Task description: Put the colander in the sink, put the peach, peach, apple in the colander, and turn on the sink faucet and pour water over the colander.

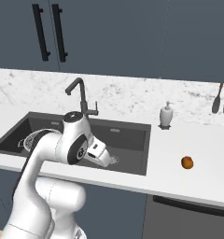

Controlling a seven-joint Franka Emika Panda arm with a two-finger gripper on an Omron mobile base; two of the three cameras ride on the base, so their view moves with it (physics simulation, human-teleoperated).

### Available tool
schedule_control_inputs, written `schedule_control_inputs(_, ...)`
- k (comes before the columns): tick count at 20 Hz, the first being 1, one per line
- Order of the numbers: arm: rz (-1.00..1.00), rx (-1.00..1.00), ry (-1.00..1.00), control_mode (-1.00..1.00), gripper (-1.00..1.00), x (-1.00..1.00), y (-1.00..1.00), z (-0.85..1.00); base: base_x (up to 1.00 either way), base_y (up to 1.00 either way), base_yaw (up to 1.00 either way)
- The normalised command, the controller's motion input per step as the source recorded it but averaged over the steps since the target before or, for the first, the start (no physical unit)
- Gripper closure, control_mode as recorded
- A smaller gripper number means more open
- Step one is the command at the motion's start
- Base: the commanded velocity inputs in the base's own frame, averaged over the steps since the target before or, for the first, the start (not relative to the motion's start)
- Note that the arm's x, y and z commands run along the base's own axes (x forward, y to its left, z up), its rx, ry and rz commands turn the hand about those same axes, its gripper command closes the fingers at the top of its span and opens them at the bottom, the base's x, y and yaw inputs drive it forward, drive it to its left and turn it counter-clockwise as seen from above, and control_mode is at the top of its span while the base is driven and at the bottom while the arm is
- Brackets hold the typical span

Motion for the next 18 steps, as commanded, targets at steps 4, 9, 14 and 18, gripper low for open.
schedule_control_inputs(4, 0.0, 0.0, 0.0, -1.0, -1.0, 0.09, -1.0, 0.0, 0.0, 0.0, 0.0)
schedule_control_inputs(9, 0.0, 0.0, 0.02, -1.0, -1.0, 0.17, -1.0, 0.0, 0.0, 0.0, 0.0)
schedule_control_inputs(14, -0.01, 0.0, 0.0, -1.0, -1.0, 0.32, -0.99, 0.0, 0.0, 0.0, 0.0)
schedule_control_inputs(18, -0.01, 0.0, 0.0, -1.0, -1.0, 0.47, -0.93, 0.0, 0.0, 0.0, 0.0)
